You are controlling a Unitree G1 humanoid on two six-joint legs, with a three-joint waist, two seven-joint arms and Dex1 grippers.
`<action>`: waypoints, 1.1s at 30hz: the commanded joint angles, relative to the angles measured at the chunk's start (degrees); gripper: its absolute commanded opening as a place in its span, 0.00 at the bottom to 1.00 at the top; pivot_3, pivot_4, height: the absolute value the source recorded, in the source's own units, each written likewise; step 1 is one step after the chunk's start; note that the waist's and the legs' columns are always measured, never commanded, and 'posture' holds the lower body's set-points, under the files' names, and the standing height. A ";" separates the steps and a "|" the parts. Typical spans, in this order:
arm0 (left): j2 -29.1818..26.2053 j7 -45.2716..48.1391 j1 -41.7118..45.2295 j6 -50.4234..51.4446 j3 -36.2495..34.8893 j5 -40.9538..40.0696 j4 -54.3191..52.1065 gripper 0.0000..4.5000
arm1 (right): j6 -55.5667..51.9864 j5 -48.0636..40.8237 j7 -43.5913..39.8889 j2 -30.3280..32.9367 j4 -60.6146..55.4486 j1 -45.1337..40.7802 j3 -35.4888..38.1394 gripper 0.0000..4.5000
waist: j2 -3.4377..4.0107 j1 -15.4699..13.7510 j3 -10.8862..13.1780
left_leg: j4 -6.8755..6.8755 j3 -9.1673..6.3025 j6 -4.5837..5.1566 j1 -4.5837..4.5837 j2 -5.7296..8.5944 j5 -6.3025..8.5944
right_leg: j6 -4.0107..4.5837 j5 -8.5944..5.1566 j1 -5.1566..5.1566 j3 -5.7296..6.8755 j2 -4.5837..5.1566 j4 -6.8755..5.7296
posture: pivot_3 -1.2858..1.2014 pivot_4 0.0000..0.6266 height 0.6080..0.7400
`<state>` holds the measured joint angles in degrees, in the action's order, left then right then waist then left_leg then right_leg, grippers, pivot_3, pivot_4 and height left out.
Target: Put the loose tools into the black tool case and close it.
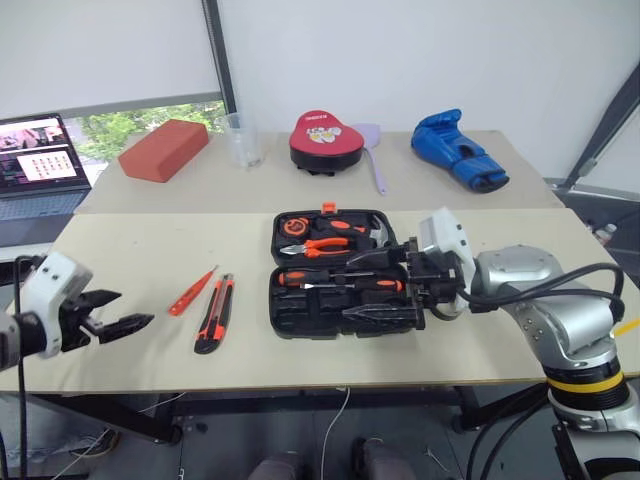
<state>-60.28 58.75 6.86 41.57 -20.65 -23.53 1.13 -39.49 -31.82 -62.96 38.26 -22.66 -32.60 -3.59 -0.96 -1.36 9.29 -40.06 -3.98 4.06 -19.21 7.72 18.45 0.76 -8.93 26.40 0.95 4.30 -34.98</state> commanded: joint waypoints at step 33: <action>12.95 26.80 46.15 -14.80 36.82 15.80 12.48 0.09 | -9.88 -18.06 10.10 13.40 -16.99 17.93 15.84 1.00 | -0.26 0.67 0.03 | -0.91 -0.24 0.61 -1.03 0.28 -0.14 | -0.02 0.17 0.59 0.57 0.37 0.02 | 0.52 0.24 1.00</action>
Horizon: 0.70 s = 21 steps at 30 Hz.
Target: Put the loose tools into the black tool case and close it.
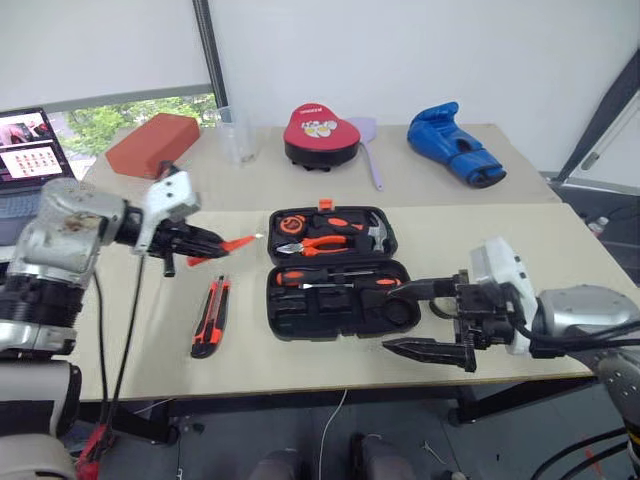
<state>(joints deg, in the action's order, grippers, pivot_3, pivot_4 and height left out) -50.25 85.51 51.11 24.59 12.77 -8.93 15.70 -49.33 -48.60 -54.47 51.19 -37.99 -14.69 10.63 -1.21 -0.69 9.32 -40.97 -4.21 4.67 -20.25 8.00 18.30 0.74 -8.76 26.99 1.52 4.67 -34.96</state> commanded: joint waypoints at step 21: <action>20.07 -0.40 8.24 1.91 14.78 9.81 10.30 0.09 | 1.61 -0.41 10.38 -1.92 -3.80 0.90 -0.99 1.00 | -0.04 -0.25 0.02 | -0.08 0.01 0.05 -0.06 -0.08 -0.01 | 0.01 0.05 0.04 -0.08 -0.12 -0.02 | 0.52 0.24 1.00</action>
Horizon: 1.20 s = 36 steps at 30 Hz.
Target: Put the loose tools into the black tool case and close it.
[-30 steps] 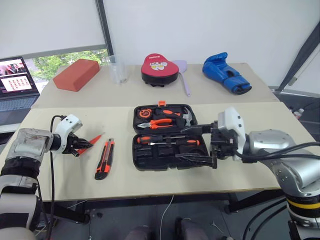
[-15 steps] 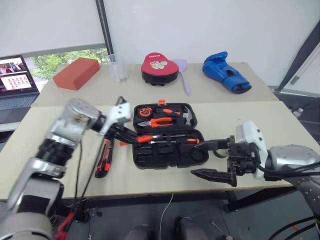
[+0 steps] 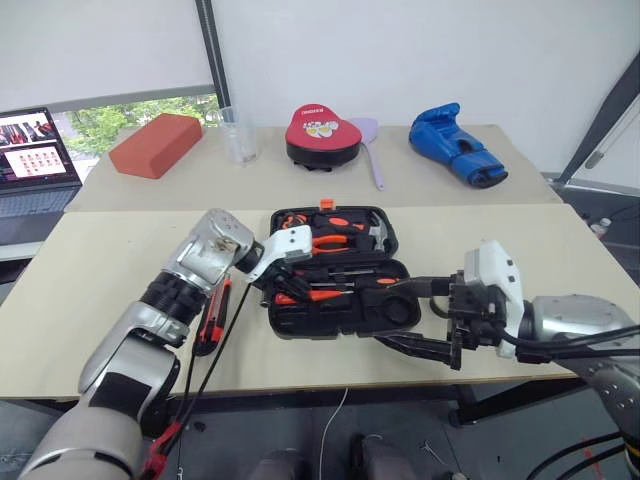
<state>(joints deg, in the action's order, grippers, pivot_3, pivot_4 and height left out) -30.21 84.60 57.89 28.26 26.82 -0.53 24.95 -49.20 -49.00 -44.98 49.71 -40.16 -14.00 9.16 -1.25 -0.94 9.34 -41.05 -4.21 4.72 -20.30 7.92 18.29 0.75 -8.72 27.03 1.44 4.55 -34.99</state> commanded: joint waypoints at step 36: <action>1.80 -8.19 -10.36 0.97 -17.74 -11.29 -5.14 0.19 | 3.54 1.73 2.17 -1.51 0.09 0.73 0.18 1.00 | 0.04 -0.42 -0.03 | -0.16 0.01 0.00 0.04 -0.01 0.00 | -0.02 0.02 -0.02 -0.08 -0.10 -0.04 | 0.52 0.24 1.00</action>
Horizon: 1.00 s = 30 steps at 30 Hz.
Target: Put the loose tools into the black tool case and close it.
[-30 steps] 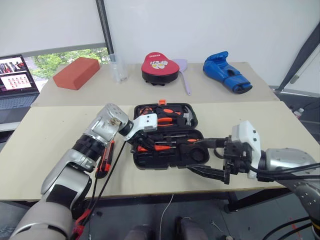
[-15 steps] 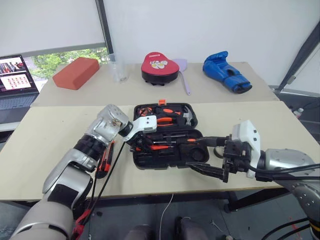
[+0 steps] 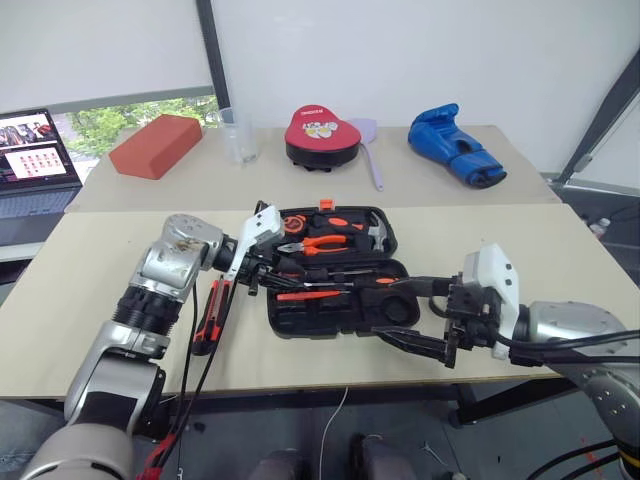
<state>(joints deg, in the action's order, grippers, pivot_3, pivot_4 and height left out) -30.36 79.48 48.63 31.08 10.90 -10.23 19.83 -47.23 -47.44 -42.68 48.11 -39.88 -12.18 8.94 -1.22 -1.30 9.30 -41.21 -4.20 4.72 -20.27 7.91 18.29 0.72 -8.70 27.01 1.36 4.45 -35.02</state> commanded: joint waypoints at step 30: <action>4.76 -9.22 -4.67 -7.84 2.11 1.44 4.10 0.00 | 1.33 0.80 2.17 -1.93 0.66 -1.92 -1.45 1.00 | 0.00 -0.29 0.00 | -0.04 0.01 0.00 0.02 0.00 0.00 | -0.03 0.03 -0.04 -0.04 0.00 -0.01 | 0.52 0.24 1.00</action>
<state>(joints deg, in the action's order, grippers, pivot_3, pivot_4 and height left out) -25.37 69.65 43.56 24.82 11.72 -9.67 23.89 -47.22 -46.74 -40.91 46.42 -38.76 -13.23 7.00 -1.22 -1.59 9.30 -41.25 -4.19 4.72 -20.25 7.91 18.29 0.69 -8.67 26.96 1.32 4.45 -35.02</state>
